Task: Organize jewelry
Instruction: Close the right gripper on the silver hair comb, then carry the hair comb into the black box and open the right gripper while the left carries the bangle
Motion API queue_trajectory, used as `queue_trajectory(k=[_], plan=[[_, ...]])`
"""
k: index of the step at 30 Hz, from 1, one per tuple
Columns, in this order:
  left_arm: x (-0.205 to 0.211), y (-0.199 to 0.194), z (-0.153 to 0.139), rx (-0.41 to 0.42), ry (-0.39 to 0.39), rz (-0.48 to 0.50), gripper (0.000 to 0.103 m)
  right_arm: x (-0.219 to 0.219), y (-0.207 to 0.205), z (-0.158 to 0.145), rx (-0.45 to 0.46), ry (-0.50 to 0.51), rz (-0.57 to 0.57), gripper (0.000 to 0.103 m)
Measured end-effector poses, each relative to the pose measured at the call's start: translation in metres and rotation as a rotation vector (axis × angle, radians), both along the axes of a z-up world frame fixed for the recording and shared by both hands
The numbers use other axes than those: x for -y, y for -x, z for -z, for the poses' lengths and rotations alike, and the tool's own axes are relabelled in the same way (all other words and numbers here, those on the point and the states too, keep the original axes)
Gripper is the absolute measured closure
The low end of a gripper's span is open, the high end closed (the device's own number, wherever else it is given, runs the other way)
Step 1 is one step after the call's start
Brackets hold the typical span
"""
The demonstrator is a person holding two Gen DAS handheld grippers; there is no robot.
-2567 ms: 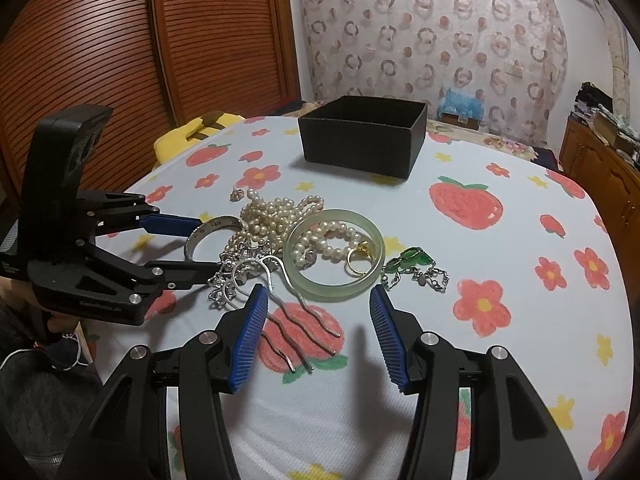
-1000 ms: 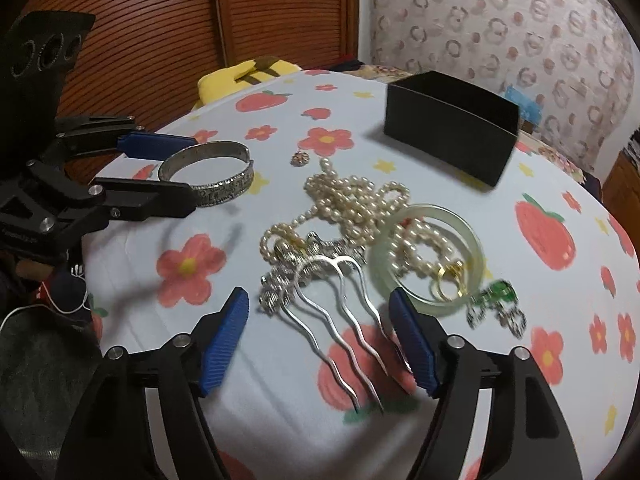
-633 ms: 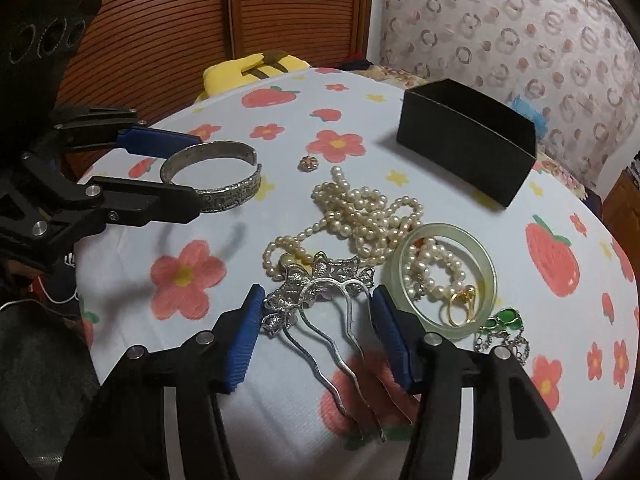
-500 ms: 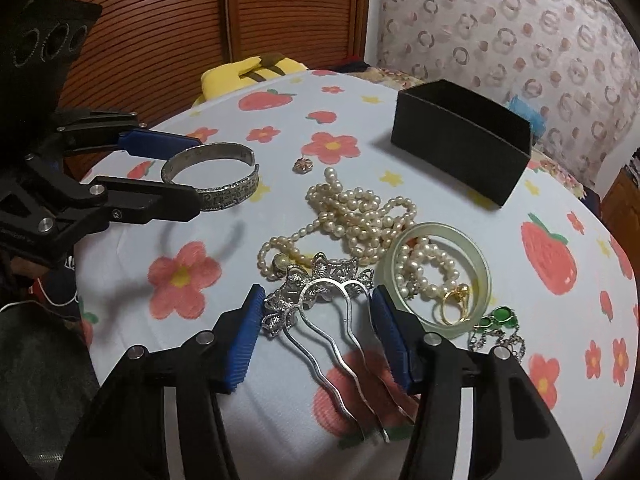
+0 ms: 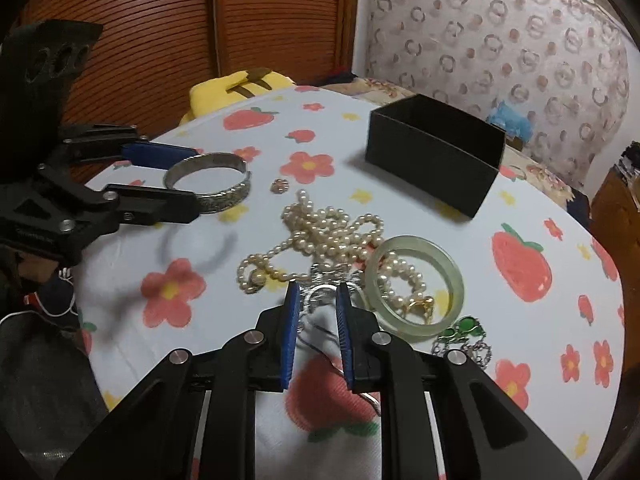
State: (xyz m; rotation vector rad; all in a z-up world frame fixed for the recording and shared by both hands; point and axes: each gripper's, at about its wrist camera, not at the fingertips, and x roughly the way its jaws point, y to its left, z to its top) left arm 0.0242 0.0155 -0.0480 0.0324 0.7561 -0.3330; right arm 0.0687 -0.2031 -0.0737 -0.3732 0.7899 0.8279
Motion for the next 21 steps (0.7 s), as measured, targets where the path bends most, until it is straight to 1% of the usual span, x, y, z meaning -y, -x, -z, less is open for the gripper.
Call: queue_trajectory(k=[1, 2, 3, 4, 5, 8, 11, 17, 18, 20, 21], plan=[[0.001, 0.0, 0.0, -0.001, -0.001, 0.0, 0.048, 0.001, 0.001, -0.001, -0.004, -0.008, -0.006, 0.079], [0.001, -0.001, 0.0, -0.002, -0.002, 0.001, 0.048, 0.001, 0.001, -0.001, -0.004, -0.009, -0.004, 0.067], [0.001, -0.001, 0.001, -0.003, -0.002, 0.001, 0.048, 0.002, 0.001, -0.001, 0.0, -0.008, -0.001, 0.049], [0.002, -0.001, 0.001, -0.004, -0.002, 0.001, 0.048, 0.002, 0.0, -0.001, 0.0, -0.009, 0.0, 0.042], [0.002, -0.001, 0.001, -0.005, -0.001, 0.0, 0.048, 0.002, -0.002, 0.0, -0.009, -0.01, -0.006, 0.037], [0.002, -0.001, 0.001, -0.004, -0.002, 0.002, 0.048, 0.0, -0.009, 0.006, -0.026, 0.007, -0.013, 0.037], [0.002, -0.001, 0.002, -0.003, -0.002, 0.0, 0.048, -0.001, -0.014, 0.011, -0.064, 0.014, -0.022, 0.037], [0.003, -0.003, 0.004, -0.008, 0.001, -0.003, 0.048, -0.003, -0.012, 0.016, -0.058, 0.048, -0.034, 0.036], [0.003, -0.003, 0.005, -0.009, 0.001, -0.003, 0.048, -0.003, -0.012, 0.016, -0.054, 0.048, -0.034, 0.038], [0.003, -0.003, 0.005, -0.01, 0.001, -0.001, 0.048, -0.002, -0.014, 0.015, -0.053, 0.039, -0.031, 0.046], [0.004, -0.003, 0.006, -0.01, -0.001, 0.0, 0.048, -0.003, -0.015, 0.015, -0.058, 0.036, -0.03, 0.046]])
